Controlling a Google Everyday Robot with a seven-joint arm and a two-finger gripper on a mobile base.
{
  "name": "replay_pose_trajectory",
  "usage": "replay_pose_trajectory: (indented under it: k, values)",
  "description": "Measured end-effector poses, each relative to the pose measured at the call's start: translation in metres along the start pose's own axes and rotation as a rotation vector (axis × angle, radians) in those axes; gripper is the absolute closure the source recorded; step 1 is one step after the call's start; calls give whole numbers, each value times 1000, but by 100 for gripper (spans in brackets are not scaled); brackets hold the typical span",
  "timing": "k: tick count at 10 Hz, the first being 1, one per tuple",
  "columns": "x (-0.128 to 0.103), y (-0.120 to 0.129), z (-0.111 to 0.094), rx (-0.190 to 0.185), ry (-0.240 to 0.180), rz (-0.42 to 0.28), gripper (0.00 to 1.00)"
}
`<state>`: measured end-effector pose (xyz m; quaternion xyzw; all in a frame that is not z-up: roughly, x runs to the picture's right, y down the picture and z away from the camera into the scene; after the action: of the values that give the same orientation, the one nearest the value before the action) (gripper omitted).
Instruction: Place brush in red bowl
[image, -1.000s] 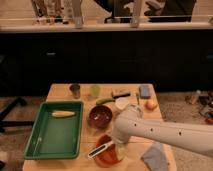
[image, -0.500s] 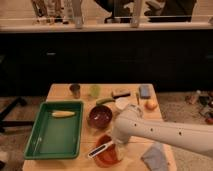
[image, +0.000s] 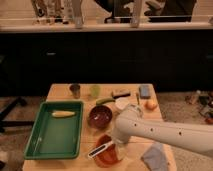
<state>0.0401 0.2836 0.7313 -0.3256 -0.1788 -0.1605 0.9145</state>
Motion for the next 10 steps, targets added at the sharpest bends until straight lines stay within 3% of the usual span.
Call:
replay_pose_trajectory:
  k: [5,10]
  values:
    - [1,-3,-22,46,-24,-10,20]
    - [22,-14,-15,44,-27,23,20]
